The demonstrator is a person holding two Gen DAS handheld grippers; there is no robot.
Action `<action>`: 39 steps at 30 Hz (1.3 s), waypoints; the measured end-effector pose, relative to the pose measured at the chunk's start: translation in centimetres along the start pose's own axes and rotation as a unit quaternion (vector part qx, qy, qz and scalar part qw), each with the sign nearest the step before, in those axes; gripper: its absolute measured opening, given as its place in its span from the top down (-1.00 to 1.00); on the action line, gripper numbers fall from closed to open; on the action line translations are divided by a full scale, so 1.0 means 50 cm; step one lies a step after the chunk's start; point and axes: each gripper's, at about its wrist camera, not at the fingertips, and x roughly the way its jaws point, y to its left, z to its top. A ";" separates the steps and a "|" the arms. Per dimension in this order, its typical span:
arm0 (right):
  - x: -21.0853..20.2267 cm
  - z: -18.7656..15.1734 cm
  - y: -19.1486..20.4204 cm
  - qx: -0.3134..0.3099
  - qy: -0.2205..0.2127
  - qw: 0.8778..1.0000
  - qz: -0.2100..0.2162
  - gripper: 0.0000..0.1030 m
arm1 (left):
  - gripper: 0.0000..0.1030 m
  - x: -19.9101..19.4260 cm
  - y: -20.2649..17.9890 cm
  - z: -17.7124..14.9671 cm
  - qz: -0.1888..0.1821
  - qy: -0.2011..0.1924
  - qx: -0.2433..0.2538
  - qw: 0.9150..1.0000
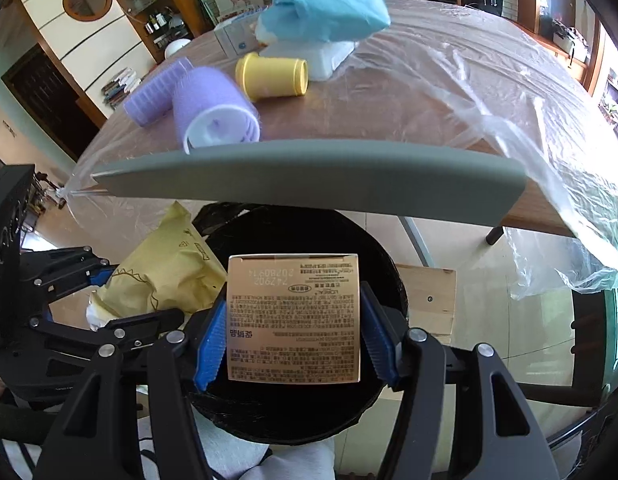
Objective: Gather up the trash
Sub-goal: 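Carry the yellow bag with the left tool while the right tool carries the box to the black bin, then open the left tool over the bin dropping the bag while the right tool drops the box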
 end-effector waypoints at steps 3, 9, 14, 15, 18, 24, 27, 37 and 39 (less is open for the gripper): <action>0.013 0.002 0.006 -0.010 0.004 1.000 -0.007 -0.14 | 0.03 0.008 -0.001 0.000 0.003 0.003 0.002 1.000; 0.038 0.010 0.012 -0.016 0.014 1.000 -0.022 -0.14 | 0.03 0.027 -0.001 0.001 0.005 0.011 0.004 1.000; 0.049 0.012 0.012 -0.015 0.020 0.999 -0.030 -0.14 | 0.03 0.036 -0.003 0.003 0.008 0.018 0.004 1.000; 0.051 0.012 0.011 -0.013 0.021 0.999 -0.031 -0.14 | 0.03 0.038 -0.004 0.004 0.008 0.019 0.004 1.000; 0.054 0.011 0.009 -0.010 0.024 0.999 -0.036 -0.14 | 0.03 0.041 -0.006 0.005 0.009 0.021 0.006 1.000; 0.059 0.012 0.005 -0.005 0.027 0.999 -0.037 -0.14 | 0.03 0.041 -0.013 0.011 0.014 0.023 0.013 1.000; 0.063 0.011 0.006 -0.005 0.030 0.999 -0.038 -0.14 | 0.03 0.043 -0.013 0.013 0.015 0.023 0.017 0.999; 0.071 0.010 0.011 -0.004 0.038 0.998 -0.041 -0.14 | 0.03 0.045 -0.014 0.013 0.017 0.026 0.025 0.999; 0.073 0.010 0.012 -0.005 0.040 0.998 -0.041 -0.14 | 0.02 0.046 -0.014 0.014 0.014 0.025 0.025 0.999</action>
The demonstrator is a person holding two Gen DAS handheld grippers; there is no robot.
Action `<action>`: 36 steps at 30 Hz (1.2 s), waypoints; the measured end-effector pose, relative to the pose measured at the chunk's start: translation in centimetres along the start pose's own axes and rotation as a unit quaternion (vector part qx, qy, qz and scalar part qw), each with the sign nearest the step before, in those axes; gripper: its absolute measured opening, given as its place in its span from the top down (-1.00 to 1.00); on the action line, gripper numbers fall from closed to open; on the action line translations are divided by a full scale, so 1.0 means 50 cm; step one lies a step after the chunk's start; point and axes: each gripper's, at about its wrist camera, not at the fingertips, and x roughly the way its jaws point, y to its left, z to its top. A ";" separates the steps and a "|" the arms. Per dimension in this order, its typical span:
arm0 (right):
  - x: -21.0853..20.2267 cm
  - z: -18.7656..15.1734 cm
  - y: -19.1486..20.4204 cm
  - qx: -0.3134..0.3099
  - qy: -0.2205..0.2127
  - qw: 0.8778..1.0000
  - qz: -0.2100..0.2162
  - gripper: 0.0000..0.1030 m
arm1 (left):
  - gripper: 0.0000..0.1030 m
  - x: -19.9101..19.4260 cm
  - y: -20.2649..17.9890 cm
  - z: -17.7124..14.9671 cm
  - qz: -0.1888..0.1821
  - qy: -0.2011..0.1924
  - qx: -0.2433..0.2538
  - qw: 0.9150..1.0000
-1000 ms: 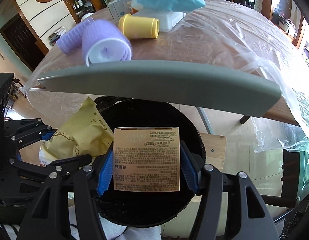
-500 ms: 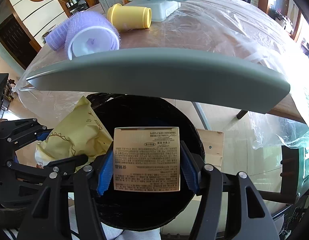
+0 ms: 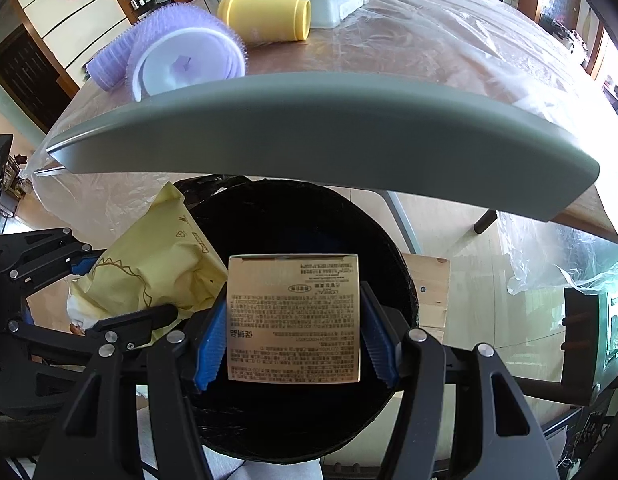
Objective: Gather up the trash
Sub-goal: 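Open the left tool over the bin dropping the bag while the right tool drops the box, then move both open tools back over the table toward the remaining items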
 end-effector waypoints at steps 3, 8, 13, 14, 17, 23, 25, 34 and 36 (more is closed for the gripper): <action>0.003 0.000 0.001 -0.001 0.002 1.000 0.001 -0.14 | -0.02 -0.002 0.000 0.000 -0.001 -0.001 -0.001 1.000; 0.006 0.003 0.004 -0.002 0.005 1.000 -0.001 -0.14 | -0.05 -0.002 0.002 -0.002 0.000 -0.004 0.003 1.000; -0.006 0.001 -0.005 0.008 -0.006 1.000 -0.009 -0.50 | -0.44 -0.014 0.001 0.001 0.003 -0.021 0.004 1.000; -0.010 0.001 -0.009 0.012 -0.009 1.000 -0.008 -0.52 | -0.44 -0.015 0.002 0.000 0.002 -0.022 0.004 1.000; -0.024 -0.001 -0.020 0.021 -0.013 1.000 -0.009 -0.56 | -0.46 -0.020 0.007 0.001 0.006 -0.024 0.004 1.000; -0.086 -0.010 -0.036 0.027 -0.039 0.999 -0.013 -0.69 | -0.61 -0.050 0.012 -0.013 0.008 -0.042 0.005 0.999; -0.111 -0.011 -0.042 0.028 -0.052 0.998 -0.016 -0.72 | -0.68 -0.064 0.015 -0.014 0.006 -0.050 0.003 0.999; -0.256 0.027 -0.047 0.027 -0.159 0.987 -0.013 -0.87 | -0.82 -0.178 0.005 0.007 0.008 -0.122 -0.008 0.992; -0.287 0.043 -0.043 0.025 -0.189 0.982 -0.011 -0.92 | -0.90 -0.209 0.013 0.032 0.019 -0.146 -0.016 0.989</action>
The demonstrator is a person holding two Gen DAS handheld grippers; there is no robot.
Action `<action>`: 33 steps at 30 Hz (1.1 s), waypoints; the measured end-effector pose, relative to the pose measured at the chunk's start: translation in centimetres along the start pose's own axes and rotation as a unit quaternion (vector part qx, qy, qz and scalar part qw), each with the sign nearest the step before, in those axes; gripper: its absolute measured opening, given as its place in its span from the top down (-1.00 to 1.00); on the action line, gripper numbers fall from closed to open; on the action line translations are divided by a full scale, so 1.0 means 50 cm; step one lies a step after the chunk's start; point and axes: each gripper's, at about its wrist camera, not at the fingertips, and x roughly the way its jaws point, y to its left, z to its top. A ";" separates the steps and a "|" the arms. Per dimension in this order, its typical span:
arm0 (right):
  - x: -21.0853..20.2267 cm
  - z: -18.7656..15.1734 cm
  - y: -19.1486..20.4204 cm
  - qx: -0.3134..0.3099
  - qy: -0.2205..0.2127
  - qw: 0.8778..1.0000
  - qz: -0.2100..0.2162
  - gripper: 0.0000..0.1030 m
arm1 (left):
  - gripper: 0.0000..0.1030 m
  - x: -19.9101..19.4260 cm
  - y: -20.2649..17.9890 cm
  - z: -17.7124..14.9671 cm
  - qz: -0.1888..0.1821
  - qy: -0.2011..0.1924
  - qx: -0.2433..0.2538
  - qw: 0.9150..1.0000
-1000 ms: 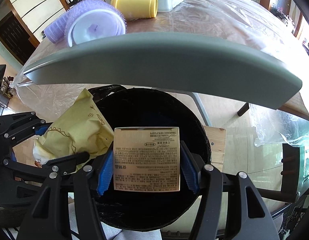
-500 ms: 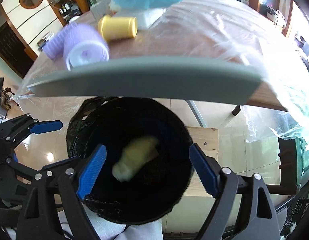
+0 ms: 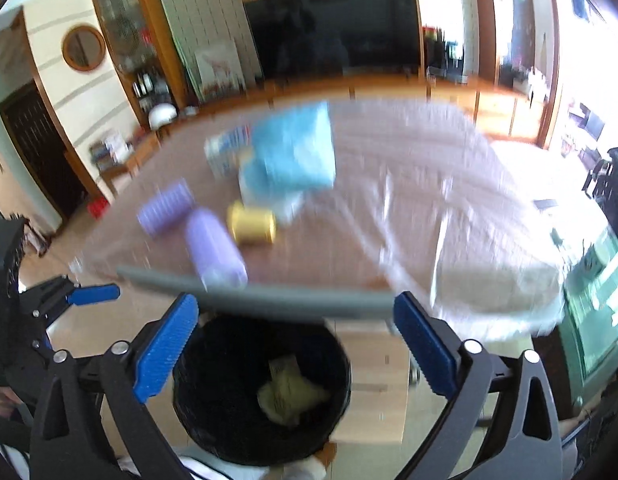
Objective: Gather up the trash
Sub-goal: 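Move both open tools back over the table toward the remaining items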
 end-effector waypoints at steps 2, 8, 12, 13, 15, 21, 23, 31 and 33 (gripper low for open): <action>-0.025 0.032 0.001 0.003 -0.040 0.999 0.000 -0.92 | -0.93 -0.029 0.011 0.025 0.018 -0.034 -0.014 0.999; -0.030 0.108 0.052 -0.064 -0.129 0.988 -0.062 -0.92 | -0.97 -0.078 0.058 0.080 0.106 -0.122 -0.050 0.986; 0.019 0.160 0.059 -0.045 -0.090 0.993 -0.063 -0.92 | -0.97 -0.063 0.089 0.110 0.099 -0.107 -0.050 0.988; 0.029 0.166 0.052 -0.036 -0.079 0.994 -0.059 -0.92 | -0.97 -0.061 0.096 0.111 0.103 -0.106 -0.051 0.988; 0.054 0.185 0.043 -0.022 -0.051 0.998 -0.031 -0.92 | -0.97 -0.052 0.113 0.112 0.101 -0.098 -0.047 0.989; 0.171 0.231 0.051 -0.046 0.019 0.998 -0.041 -0.92 | -0.97 0.018 0.163 0.121 0.068 -0.034 -0.029 0.997; 0.202 0.232 0.052 -0.055 0.036 0.996 -0.053 -0.92 | -0.97 0.045 0.178 0.123 0.056 -0.014 -0.026 0.998; 0.312 0.247 0.054 -0.069 0.093 0.991 -0.071 -0.92 | -0.90 0.124 0.222 0.147 0.023 0.031 -0.019 0.999; 0.326 0.247 0.055 -0.077 0.099 0.989 -0.081 -0.92 | -0.84 0.135 0.229 0.149 0.017 0.036 -0.017 0.999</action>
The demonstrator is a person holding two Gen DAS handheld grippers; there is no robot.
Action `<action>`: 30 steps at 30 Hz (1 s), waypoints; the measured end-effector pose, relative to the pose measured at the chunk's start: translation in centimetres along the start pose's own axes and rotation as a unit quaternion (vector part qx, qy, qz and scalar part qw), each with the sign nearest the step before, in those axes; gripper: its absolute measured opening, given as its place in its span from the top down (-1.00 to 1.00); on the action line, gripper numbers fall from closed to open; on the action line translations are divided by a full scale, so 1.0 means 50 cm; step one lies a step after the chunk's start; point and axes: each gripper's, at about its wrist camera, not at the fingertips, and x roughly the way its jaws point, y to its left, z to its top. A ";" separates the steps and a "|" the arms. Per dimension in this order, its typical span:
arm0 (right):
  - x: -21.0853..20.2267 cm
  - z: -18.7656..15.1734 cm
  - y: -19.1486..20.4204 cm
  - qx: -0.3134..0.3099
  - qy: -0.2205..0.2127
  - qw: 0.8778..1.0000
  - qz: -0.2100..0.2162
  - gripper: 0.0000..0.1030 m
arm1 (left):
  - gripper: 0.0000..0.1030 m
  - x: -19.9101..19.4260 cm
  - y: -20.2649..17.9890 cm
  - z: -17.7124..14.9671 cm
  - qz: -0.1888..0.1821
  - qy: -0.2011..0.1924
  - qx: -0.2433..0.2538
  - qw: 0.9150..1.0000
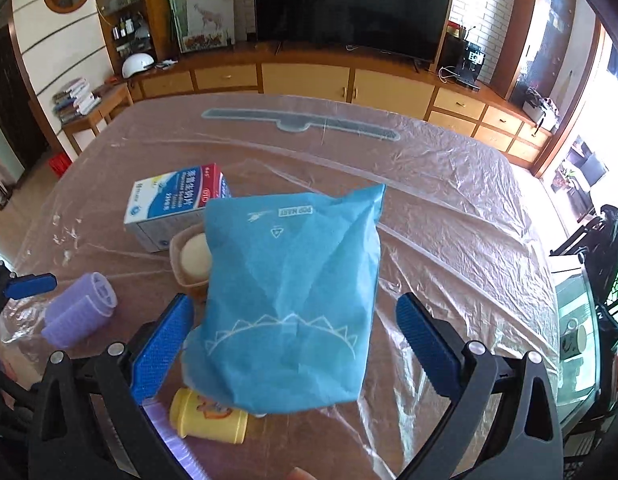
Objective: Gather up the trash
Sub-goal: 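Move both open tools back over the table toward the remaining items, then grasp a purple hair roller with the left tool while the right tool grasps the blue plastic bag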
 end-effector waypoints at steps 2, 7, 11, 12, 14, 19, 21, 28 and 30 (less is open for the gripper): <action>0.011 0.005 0.000 0.001 0.008 1.000 0.001 -0.92 | -0.74 0.015 0.006 0.004 -0.006 0.008 0.003 1.000; 0.028 0.007 -0.005 0.009 0.020 1.000 0.010 -0.92 | -0.51 0.033 0.003 0.004 -0.004 0.019 0.015 1.000; 0.034 0.010 -0.007 0.016 0.024 0.999 0.022 -0.92 | -0.36 0.042 0.007 0.007 -0.011 0.025 0.013 1.000; 0.036 0.012 -0.009 0.019 0.024 0.999 0.027 -0.92 | -0.34 0.042 0.007 0.006 -0.011 0.026 0.013 1.000; 0.034 0.011 -0.006 0.019 0.024 0.999 0.039 -0.85 | -0.28 0.042 0.008 0.004 -0.008 0.025 0.015 1.000; 0.030 0.013 0.008 -0.005 0.019 1.000 0.023 -0.58 | -0.03 0.040 0.015 0.004 0.004 0.024 0.015 1.000; 0.028 0.012 0.008 -0.006 0.016 0.999 0.029 -0.53 | 0.07 0.040 0.021 0.005 0.008 0.023 0.013 1.000; 0.005 0.016 -0.011 0.016 -0.007 0.999 0.036 -0.45 | 0.11 0.035 0.020 0.012 0.015 0.015 0.009 1.000; -0.004 0.016 -0.017 0.023 -0.012 0.999 0.039 -0.45 | 0.11 0.031 0.016 0.012 0.017 0.012 0.009 1.000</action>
